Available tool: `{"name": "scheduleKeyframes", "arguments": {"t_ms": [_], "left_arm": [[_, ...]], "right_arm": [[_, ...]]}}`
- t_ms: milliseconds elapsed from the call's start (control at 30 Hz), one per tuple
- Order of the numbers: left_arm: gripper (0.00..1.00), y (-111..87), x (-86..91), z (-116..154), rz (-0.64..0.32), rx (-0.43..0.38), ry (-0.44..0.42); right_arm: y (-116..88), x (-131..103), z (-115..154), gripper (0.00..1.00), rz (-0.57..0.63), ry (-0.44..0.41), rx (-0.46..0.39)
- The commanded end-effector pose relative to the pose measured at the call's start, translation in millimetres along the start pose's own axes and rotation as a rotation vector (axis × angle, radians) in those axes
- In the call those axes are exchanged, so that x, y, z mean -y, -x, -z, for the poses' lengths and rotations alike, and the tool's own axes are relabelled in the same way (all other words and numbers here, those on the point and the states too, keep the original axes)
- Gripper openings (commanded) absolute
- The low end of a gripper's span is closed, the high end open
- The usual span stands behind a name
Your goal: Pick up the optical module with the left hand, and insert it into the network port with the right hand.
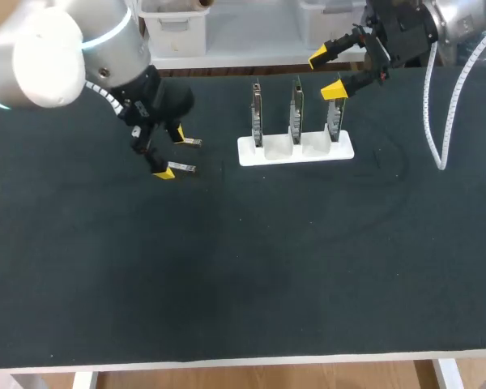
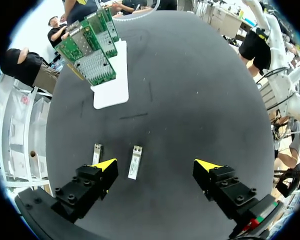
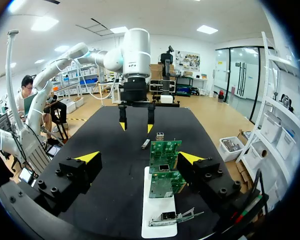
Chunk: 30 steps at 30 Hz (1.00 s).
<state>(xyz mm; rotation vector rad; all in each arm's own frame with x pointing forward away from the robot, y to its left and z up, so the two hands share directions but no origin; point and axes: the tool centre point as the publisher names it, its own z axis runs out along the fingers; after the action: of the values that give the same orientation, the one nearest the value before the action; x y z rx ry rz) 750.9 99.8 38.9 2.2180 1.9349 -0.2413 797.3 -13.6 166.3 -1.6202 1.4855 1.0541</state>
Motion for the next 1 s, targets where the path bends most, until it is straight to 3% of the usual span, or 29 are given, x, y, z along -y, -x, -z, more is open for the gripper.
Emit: {"name": "scheduleKeyframes", "arguments": {"t_ms": [33,700,867,1000], "left_arm": [[1.0,-1.7,-4.7,-2,-0.004,-0.037,-0.004],[1.0,-4.3,-9.4,-19,-0.01,-0.049,-0.026],[1.0,-1.0,-11.2,-20,-0.043,0.006,-0.057],[1.0,-0.2,-11.0,-19,-0.043,0.004,-0.062]], "right_arm": [[0,1,0,1.0,0.0,0.002,0.0],[0,1,0,1.0,0.0,0.002,0.0],[0,1,0,1.0,0.0,0.002,0.0],[0,1,0,1.0,0.0,0.002,0.0]]}}
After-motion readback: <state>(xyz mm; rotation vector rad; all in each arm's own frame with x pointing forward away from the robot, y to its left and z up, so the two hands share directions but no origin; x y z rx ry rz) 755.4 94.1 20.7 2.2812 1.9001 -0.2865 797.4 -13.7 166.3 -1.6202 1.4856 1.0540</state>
